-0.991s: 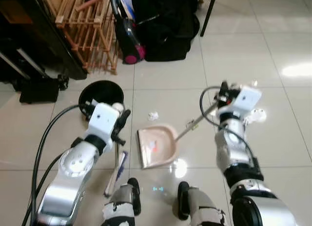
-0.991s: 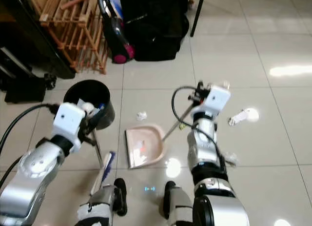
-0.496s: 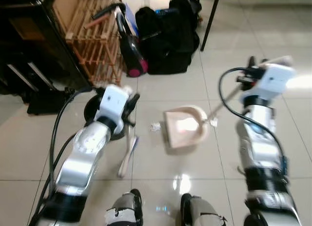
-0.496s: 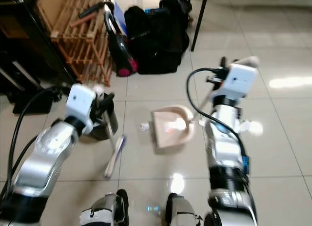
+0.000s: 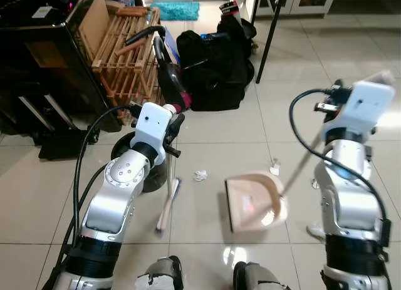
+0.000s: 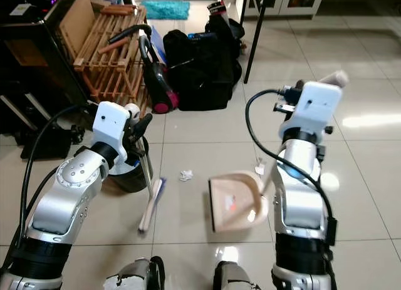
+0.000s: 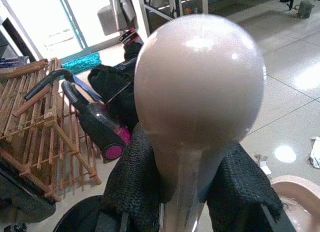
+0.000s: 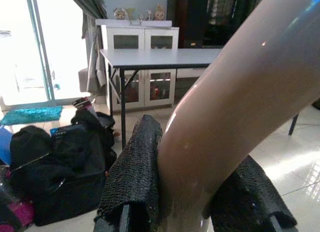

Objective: Sweep floor

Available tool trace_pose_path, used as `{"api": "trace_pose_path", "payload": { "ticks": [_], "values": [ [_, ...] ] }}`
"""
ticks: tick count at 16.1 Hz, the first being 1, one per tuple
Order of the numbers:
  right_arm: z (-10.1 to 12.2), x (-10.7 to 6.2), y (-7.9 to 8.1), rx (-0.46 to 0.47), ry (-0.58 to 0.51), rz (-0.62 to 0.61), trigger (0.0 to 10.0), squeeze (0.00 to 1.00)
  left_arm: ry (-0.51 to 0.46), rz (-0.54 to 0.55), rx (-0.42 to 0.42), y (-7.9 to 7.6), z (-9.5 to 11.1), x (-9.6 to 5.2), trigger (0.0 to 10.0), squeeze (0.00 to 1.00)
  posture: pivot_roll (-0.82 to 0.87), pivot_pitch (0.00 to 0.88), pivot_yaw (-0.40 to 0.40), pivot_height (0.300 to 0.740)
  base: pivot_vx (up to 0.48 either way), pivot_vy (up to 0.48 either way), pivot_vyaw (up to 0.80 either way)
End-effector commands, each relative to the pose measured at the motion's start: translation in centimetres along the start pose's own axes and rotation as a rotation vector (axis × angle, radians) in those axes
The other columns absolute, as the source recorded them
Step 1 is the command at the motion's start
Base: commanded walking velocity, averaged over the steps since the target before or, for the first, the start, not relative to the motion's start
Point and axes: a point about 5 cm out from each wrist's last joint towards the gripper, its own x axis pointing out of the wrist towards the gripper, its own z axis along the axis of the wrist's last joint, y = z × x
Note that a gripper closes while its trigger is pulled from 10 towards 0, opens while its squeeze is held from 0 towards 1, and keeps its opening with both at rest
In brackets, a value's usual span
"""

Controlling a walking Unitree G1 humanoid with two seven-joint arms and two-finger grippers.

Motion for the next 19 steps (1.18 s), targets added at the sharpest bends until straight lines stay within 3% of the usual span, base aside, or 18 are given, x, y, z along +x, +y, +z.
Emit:
{"api": "trace_pose_path", "payload": {
  "ticks": [1, 4, 6, 10, 19],
  "values": [
    [1.1, -0.3, 0.0, 0.013, -0.032, -0.004, 10.0, 0.0, -0.04, 0.004, 0.036, 0.0, 1.0, -0.1, 10.0, 0.0, -0.07, 0.083, 0.035, 0.74, 0.0, 0.0, 0.0],
    [1.0, -1.8, -0.5, 0.026, -0.007, 0.034, 10.0, 0.0, -0.087, 0.036, 0.043, -0.2, 1.6, 0.0, 10.0, 0.0, -0.07, 0.092, 0.033, 0.74, 0.0, 0.0, 0.0],
    [0.7, -2.7, -0.9, 0.023, 0.001, 0.025, 10.0, 0.0, -0.121, 0.045, 0.096, -0.4, 2.0, 0.0, 10.0, 0.0, -0.06, 0.096, 0.031, 0.74, 0.0, 0.0, 0.0],
    [0.6, -3.2, -0.9, 0.103, 0.05, 0.01, 10.0, 0.0, -0.129, 0.019, 0.074, -0.5, 2.4, 0.0, 10.0, 0.0, -0.06, 0.096, 0.04, 0.74, 0.0, 0.0, 0.0],
    [0.3, -3.5, -1.4, 0.113, 0.079, -0.025, 10.0, 0.0, -0.141, -0.02, 0.05, -0.8, 2.6, 0.2, 10.0, 0.0, -0.06, 0.095, 0.051, 0.74, 0.054, 0.0, -0.77]
  ]
}}
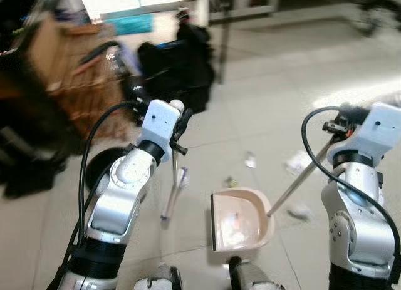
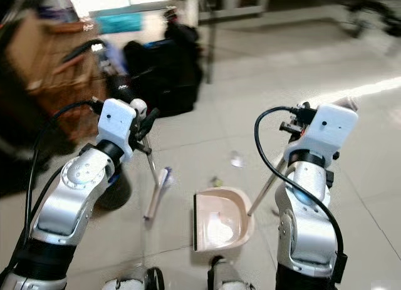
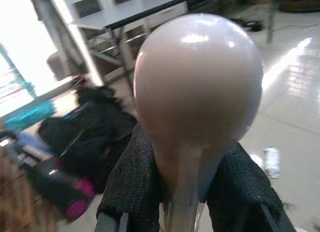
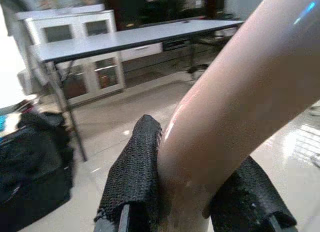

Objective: Sweep floor

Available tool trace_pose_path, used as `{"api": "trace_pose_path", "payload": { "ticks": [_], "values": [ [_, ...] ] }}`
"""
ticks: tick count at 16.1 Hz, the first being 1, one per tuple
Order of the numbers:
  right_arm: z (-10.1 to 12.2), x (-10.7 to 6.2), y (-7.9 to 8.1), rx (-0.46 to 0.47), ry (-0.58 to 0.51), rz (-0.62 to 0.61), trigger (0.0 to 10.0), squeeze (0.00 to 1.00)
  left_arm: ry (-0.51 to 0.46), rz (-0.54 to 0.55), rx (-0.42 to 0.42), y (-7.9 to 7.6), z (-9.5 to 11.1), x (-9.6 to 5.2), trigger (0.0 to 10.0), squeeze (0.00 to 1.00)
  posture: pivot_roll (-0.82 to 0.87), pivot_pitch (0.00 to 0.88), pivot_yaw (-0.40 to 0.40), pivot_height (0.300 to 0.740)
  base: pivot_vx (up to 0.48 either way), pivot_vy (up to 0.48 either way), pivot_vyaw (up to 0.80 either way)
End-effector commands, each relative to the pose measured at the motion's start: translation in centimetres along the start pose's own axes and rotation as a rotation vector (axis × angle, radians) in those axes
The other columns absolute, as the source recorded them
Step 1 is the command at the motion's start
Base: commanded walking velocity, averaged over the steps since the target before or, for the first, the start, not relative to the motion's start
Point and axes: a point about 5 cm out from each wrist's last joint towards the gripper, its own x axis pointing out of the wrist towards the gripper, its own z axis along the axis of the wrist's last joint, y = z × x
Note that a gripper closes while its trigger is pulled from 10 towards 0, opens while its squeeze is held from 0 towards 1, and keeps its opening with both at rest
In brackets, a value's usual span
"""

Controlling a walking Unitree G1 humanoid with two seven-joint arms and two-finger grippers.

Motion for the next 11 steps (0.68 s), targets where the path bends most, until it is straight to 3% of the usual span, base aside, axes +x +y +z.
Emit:
{"api": "trace_pose_path", "payload": {
  "ticks": [1, 4, 11],
  "values": [
    [0.81, -0.26, -0.11, 0.01, -0.03, -0.005, 10.0, 0.0, -0.06, -0.002, 0.025, 0.18, 1.38, 0.22, 10.0, 0.0, -0.06, 0.094, 0.052, 0.74, 0.244, 0.0, -0.8],
    [0.37, -0.15, -0.34, 0.003, 0.0, -0.026, 10.0, 0.0, -0.06, -0.005, 0.022, 0.25, 1.41, 0.29, 10.0, 0.0, -0.06, 0.093, 0.053, 0.74, 0.252, 0.0, -0.67],
    [-0.03, -0.03, 0.3, -0.029, 0.033, 0.01, 10.0, 0.0, -0.055, 0.003, 0.021, 0.5, 1.3, 0.17, 10.0, 0.0, -0.06, 0.093, 0.047, 0.74, 0.278, 0.0, 0.0]
  ]
}}
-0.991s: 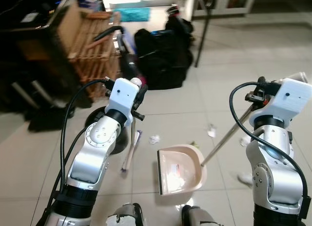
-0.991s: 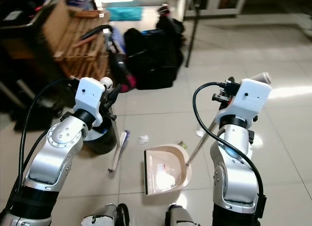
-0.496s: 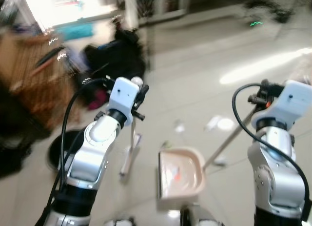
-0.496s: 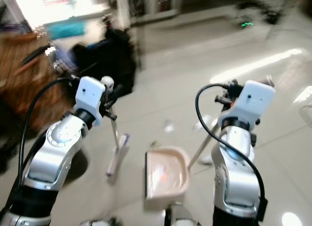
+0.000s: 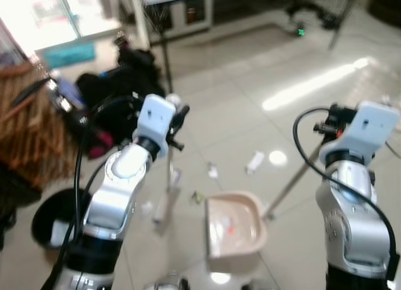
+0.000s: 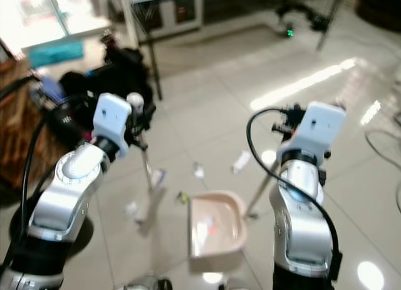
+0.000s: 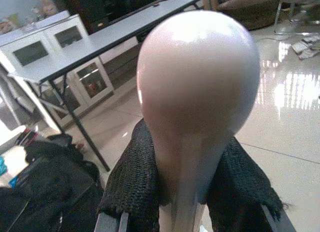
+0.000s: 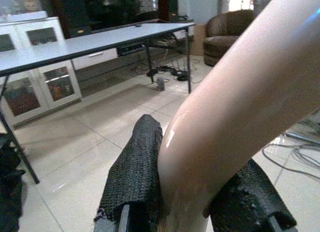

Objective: Sweep floor

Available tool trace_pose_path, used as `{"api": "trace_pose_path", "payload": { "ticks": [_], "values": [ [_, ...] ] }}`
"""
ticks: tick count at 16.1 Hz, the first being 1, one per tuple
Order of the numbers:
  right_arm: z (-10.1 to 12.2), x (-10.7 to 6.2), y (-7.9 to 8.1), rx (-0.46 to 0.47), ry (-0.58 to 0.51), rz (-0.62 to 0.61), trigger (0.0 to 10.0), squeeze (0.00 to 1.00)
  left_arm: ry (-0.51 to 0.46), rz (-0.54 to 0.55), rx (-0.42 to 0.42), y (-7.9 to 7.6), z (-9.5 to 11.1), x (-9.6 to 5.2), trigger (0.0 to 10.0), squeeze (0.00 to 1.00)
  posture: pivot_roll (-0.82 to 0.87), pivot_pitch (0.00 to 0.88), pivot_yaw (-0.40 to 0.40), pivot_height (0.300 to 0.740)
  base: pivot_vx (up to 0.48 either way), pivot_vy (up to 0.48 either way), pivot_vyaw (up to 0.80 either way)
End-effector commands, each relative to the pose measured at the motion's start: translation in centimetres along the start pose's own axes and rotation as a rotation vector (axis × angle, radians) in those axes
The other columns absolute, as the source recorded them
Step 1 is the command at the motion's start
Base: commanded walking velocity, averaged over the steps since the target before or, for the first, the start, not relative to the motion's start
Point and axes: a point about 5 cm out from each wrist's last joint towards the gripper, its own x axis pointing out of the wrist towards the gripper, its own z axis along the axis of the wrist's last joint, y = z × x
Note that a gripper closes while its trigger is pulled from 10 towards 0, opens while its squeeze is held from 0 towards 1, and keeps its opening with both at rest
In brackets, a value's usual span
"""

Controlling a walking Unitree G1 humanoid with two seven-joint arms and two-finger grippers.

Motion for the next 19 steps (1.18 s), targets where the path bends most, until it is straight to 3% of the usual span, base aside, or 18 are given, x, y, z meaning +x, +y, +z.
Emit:
{"api": "trace_pose_path", "payload": {
  "ticks": [1, 11, 13, 19],
  "values": [
    [0.3, 0.0, -0.3, -0.004, -0.011, -0.012, 10.0, 0.0, -0.039, -0.004, 0.009, -0.2, 0.8, 0.0, 10.0, 0.0, -0.06, 0.094, 0.047, 0.74, 0.281, 0.0, 0.0],
    [0.1, 0.2, 0.2, -0.006, 0.005, 0.017, 10.0, 0.0, -0.017, 0.027, -0.026, 0.3, 0.2, 0.0, 10.0, 0.0, -0.06, 0.093, 0.028, 0.74, 0.281, 0.0, 0.0],
    [-0.8, 0.2, 1.5, -0.087, 0.045, 0.108, 10.0, 0.0, 0.018, 0.047, -0.029, 0.4, -0.9, -1.0, 10.0, 0.0, -0.05, 0.099, 0.004, 0.74, 0.304, 0.0, 0.0],
    [-2.2, -0.1, 1.9, -0.022, 0.101, 0.108, 10.0, 0.0, 0.069, 0.058, 0.0, 0.8, -2.1, -2.8, 10.0, 0.0, -0.02, 0.109, 0.003, 0.74, 0.307, 0.0, 0.25]
  ]
}}
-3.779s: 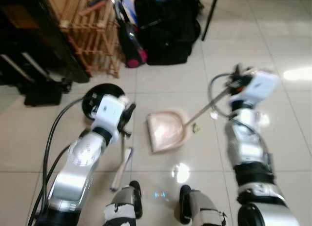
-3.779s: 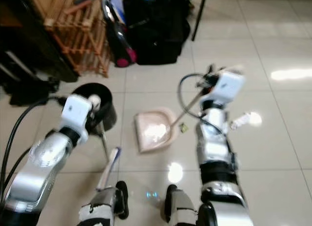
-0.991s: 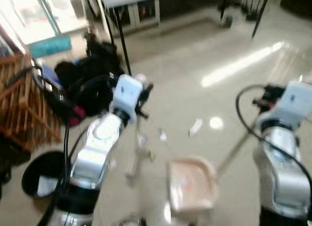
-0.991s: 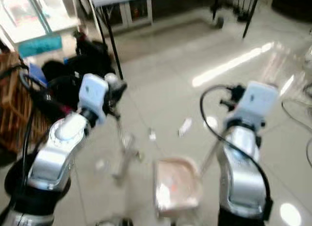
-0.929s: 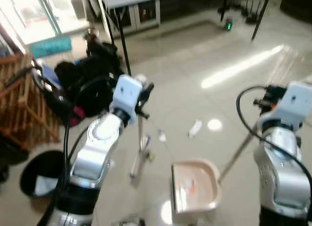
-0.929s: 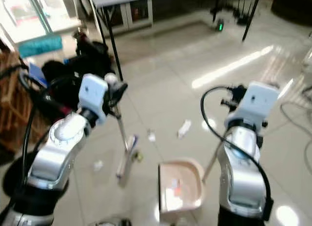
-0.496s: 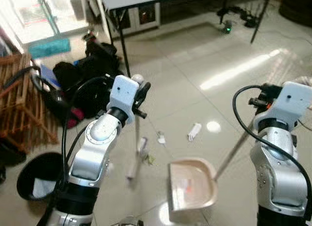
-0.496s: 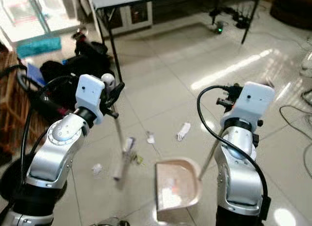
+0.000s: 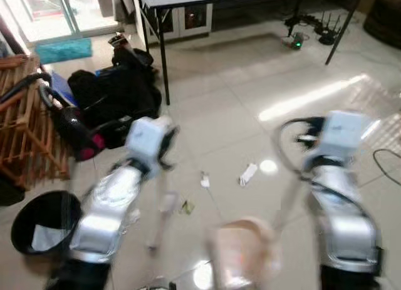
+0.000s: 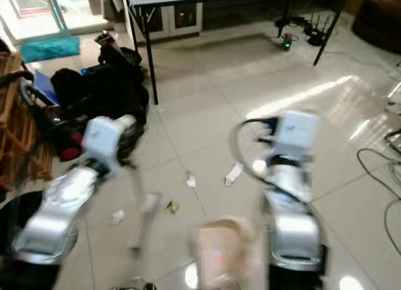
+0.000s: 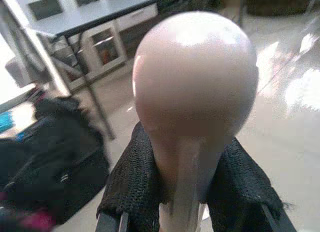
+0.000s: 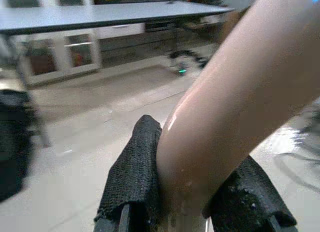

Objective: Sweep floor

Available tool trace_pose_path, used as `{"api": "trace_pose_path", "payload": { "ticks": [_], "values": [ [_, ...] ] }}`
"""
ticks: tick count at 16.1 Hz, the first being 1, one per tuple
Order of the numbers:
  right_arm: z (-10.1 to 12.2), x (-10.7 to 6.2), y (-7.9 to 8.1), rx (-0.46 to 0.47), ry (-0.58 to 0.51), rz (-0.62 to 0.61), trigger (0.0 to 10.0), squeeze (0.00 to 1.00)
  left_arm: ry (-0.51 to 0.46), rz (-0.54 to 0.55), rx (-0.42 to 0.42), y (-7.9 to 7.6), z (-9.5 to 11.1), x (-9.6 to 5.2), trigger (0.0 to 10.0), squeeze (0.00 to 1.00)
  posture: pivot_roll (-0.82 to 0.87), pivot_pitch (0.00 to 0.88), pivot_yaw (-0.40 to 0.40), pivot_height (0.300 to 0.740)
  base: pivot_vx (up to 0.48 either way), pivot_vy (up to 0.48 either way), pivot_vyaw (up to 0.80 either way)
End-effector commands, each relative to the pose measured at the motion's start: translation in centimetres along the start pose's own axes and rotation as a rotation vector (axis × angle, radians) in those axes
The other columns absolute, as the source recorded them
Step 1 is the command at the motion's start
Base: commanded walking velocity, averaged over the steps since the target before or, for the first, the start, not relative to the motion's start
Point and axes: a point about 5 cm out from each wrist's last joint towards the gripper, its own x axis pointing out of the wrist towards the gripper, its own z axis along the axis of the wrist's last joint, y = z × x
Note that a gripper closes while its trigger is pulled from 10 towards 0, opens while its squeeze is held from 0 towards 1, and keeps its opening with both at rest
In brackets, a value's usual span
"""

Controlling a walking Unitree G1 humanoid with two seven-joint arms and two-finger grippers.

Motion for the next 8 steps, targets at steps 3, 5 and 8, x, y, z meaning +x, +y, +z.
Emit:
{"api": "trace_pose_path", "payload": {
  "ticks": [3, 5, 8],
  "values": [
    [0.01, 0.1, -0.18, -0.029, -0.01, 0.017, 10.0, 0.0, -0.061, 0.008, 0.029, 0.25, 1.52, 0.22, 10.0, 0.0, -0.02, 0.11, 0.006, 0.74, 0.309, 0.0, 0.0],
    [-0.07, 0.14, -0.22, -0.034, -0.012, 0.006, 10.0, 0.0, -0.062, 0.008, 0.029, 0.2, 1.58, 0.28, 10.0, 0.0, -0.02, 0.111, 0.012, 0.74, 0.307, 0.0, 0.8],
    [0.06, 0.23, -0.71, 0.013, -0.029, -0.045, 10.0, 0.0, -0.071, -0.002, 0.028, 0.02, 1.8, 0.57, 10.0, 0.0, -0.03, 0.111, 0.022, 0.74, 0.307, 0.0, 0.24]
  ]
}}
